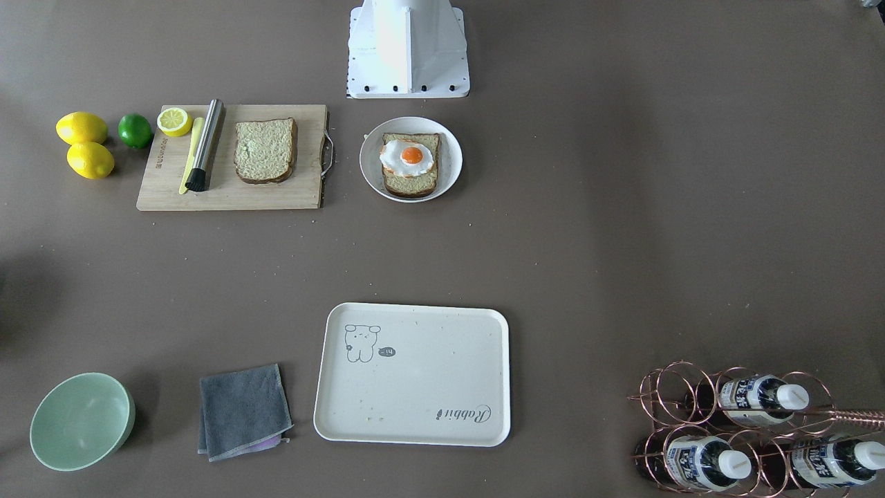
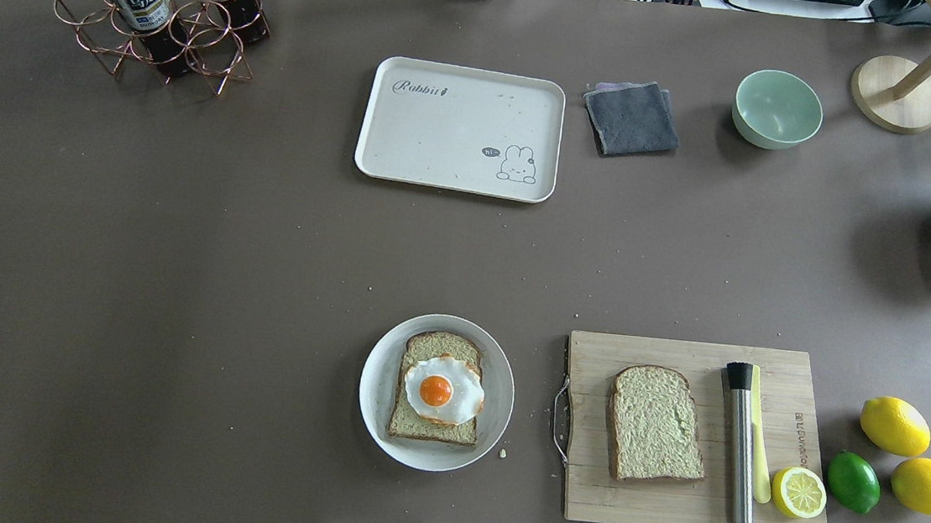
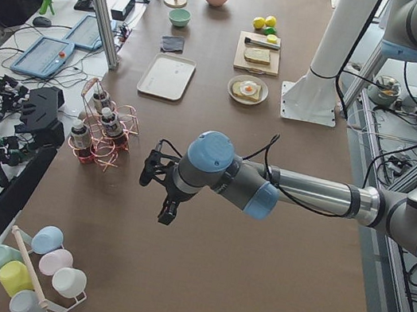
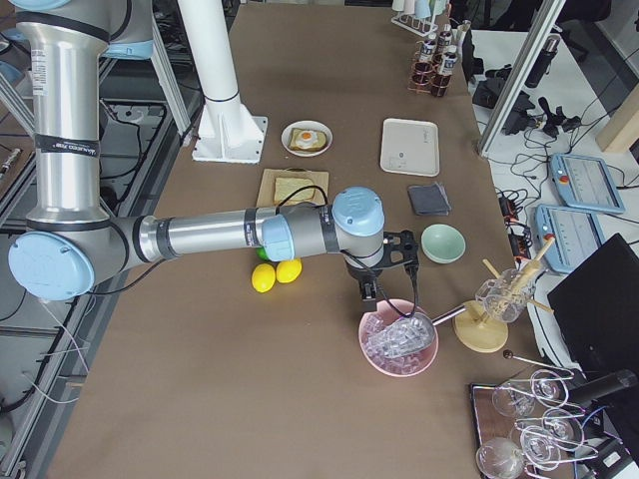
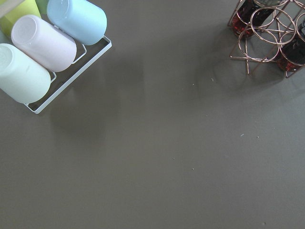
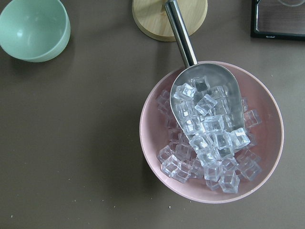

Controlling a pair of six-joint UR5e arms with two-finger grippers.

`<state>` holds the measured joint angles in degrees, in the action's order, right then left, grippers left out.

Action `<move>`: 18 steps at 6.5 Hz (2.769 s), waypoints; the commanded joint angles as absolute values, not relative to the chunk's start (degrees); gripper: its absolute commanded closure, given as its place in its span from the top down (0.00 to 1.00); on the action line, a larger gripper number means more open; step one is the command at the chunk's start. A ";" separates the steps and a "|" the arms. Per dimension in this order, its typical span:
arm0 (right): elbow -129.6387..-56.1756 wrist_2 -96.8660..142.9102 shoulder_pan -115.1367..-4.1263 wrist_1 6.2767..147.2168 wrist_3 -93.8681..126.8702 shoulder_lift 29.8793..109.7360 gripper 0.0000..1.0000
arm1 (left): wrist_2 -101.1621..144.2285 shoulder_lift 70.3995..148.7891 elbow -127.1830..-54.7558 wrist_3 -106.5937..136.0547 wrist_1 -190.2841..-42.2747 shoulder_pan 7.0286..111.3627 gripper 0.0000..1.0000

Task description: Make sandwich and place on tray

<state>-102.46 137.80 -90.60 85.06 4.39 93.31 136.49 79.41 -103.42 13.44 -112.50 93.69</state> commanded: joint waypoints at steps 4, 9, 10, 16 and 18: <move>-103.45 140.44 -84.73 79.19 5.27 93.08 1.00 | 136.41 79.98 -104.06 26.38 -119.22 88.44 0.97; -111.36 139.84 -70.88 67.83 37.52 91.67 1.00 | 132.92 82.51 -113.63 57.33 -121.55 72.81 0.97; -111.44 138.44 -67.71 63.59 43.53 92.19 1.00 | 128.28 83.05 -114.69 64.00 -123.64 67.64 0.97; -116.19 112.30 -35.74 56.17 68.53 91.15 1.00 | 115.40 85.78 -117.77 78.49 -124.89 52.47 0.97; -116.02 111.89 -32.19 56.08 68.73 91.58 0.99 | 115.40 85.78 -117.86 78.49 -124.89 52.47 0.97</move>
<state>-116.11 112.82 -34.76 56.27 68.19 91.36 115.42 85.78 -117.81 78.47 -124.89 52.51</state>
